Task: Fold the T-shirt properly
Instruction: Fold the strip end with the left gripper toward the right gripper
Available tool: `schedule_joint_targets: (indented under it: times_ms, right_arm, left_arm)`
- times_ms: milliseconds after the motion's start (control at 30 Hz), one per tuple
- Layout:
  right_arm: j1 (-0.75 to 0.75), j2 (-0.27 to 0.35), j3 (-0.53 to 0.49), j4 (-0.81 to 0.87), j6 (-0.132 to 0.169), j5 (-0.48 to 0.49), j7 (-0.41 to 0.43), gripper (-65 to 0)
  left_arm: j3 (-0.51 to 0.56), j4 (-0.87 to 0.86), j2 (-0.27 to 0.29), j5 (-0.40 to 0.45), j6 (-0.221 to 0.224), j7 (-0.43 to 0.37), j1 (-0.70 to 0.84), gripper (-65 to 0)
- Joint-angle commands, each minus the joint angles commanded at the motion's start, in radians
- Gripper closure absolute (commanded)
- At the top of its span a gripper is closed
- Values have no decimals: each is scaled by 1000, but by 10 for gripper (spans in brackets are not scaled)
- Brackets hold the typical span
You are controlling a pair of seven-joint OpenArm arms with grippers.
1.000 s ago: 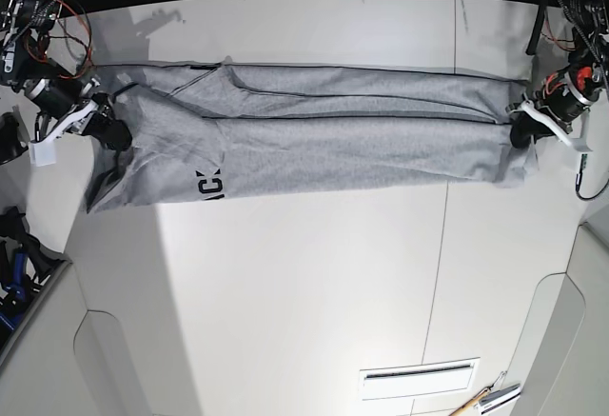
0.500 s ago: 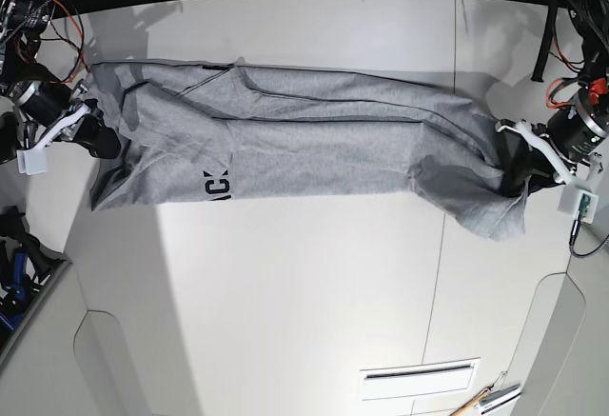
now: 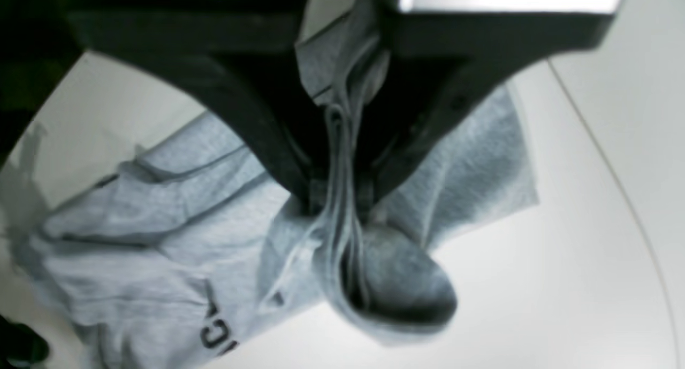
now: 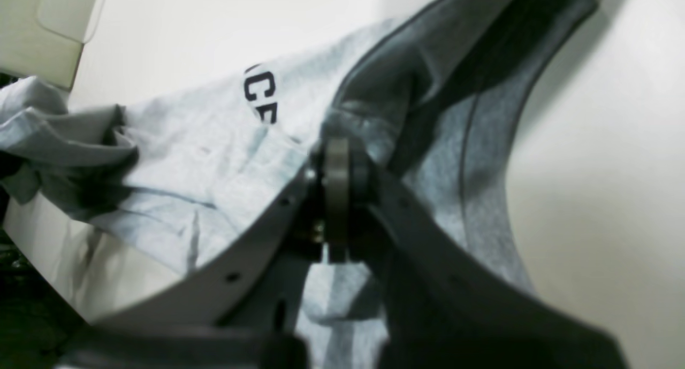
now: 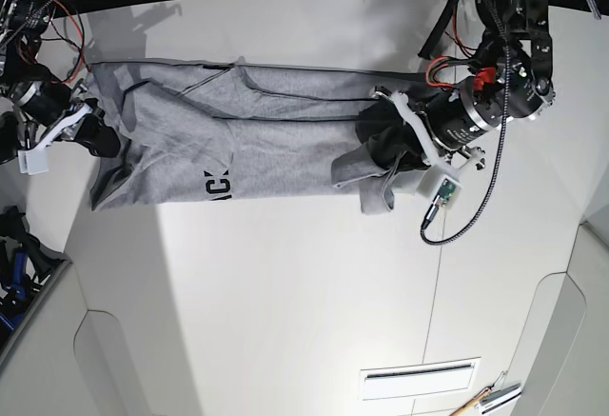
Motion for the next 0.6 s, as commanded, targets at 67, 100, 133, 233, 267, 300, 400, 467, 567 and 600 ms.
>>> schedule_joint_targets:
  times_ms: [67,100,133,233,267,300,400,467,567,600]
  right_arm:
    - [0,0,0,0,0,0,0,0]
    - [0,0,0,0,0,0,-1,0]
    - [0,0,0,0,0,0,-4,0]
    - [0,0,0,0,0,0,-6,0]
    - [0,0,0,0,0,1,-6,0]
    - [0,0,0,0,0,4,-2,0]
    - [0,0,-2,0,0,4,1,0]
    - [0,1,-2,0,0,3,1,0]
    - [0,1,-2,0,0,3,1,0]
    - [0,2,-3,0,0,3,1,0]
  left_arm:
    - [-1,0,10,78,8,0,-18,0]
    - [-5,0,9,123,29,-4,-25,0]
    - [-18,0,9,169,51,-13,-31,0]
    - [-104,0,9,228,116,-33,-33,0]
    - [-143,0,9,228,142,-32,-32,0]
    - [-185,0,9,227,174,-32,-30,0]
    - [-310,0,10,227,282,-29,-30,0]
    - [-370,0,10,228,323,-19,-29,0]
    - [-399,0,10,230,369,-1,-13,0]
    - [-397,0,16,242,387,3,-3,0]
